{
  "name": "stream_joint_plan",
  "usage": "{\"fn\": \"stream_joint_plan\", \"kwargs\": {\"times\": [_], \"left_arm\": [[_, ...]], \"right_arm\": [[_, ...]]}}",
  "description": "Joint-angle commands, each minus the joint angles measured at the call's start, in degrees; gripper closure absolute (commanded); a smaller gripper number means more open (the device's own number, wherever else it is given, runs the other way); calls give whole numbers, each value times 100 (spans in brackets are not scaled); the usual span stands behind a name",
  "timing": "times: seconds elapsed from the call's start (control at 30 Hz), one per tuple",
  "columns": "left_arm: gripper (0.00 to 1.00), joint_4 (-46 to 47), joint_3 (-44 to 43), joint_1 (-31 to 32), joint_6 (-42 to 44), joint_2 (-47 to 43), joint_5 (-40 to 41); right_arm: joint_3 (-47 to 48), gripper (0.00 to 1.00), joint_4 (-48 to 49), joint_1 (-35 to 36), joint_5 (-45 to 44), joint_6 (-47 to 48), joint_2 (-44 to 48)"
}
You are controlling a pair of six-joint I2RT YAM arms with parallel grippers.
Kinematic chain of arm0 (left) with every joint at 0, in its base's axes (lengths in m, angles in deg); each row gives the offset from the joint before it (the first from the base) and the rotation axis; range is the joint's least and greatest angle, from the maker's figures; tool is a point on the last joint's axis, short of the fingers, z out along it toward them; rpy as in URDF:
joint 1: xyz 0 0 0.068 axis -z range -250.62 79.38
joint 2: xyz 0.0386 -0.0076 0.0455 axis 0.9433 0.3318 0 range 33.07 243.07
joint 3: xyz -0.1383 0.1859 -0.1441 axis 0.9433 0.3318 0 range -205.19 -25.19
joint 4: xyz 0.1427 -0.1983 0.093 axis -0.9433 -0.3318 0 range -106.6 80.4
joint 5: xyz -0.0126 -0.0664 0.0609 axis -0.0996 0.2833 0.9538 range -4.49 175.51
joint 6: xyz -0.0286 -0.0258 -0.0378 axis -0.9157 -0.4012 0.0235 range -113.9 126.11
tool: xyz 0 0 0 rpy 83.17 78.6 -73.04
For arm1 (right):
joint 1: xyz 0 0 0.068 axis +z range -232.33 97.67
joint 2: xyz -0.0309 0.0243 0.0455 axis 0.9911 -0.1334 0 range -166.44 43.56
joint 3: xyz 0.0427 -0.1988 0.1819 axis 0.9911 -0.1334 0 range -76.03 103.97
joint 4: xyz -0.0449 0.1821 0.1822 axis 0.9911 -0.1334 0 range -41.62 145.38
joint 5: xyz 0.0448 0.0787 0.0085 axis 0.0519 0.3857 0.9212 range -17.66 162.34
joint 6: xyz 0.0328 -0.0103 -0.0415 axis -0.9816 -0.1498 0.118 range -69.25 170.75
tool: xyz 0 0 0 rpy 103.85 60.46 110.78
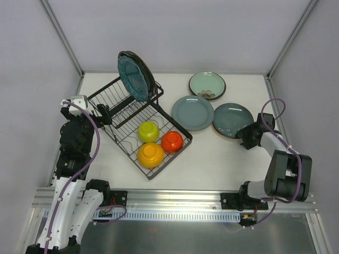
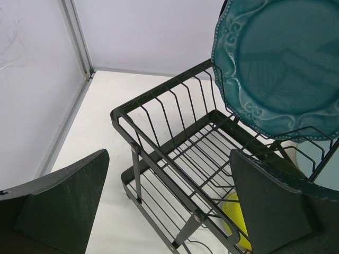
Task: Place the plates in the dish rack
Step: Grab a plate with the right arm
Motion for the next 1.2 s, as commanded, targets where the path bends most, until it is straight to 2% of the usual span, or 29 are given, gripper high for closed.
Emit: {"fn": "stream_joint_plan", "kwargs": {"times": [0.0,0.13,0.43,0.8,1.03,1.17], "left_arm": [[2,297,26,-52,-7,-72,-61],[2,297,27,-52,11,-72,-70],[2,297,35,-52,11,-99,-114],[2,306,35,-52,11,-99,-149],[2,306,44,-52,20,-99,-140],[2,323,44,-52,20,-99,-140]], "right_arm": [[96,45,-401,-56,-267,261,131],[131,45,-358,-241,-294,314,175],[131,55,-15,-452,-241,472,122],[429,78,-286,-505,-223,490,43],[702,99,-682,-505,-223,551,183],[896,99,-989,-514,-188,543,289]]}}
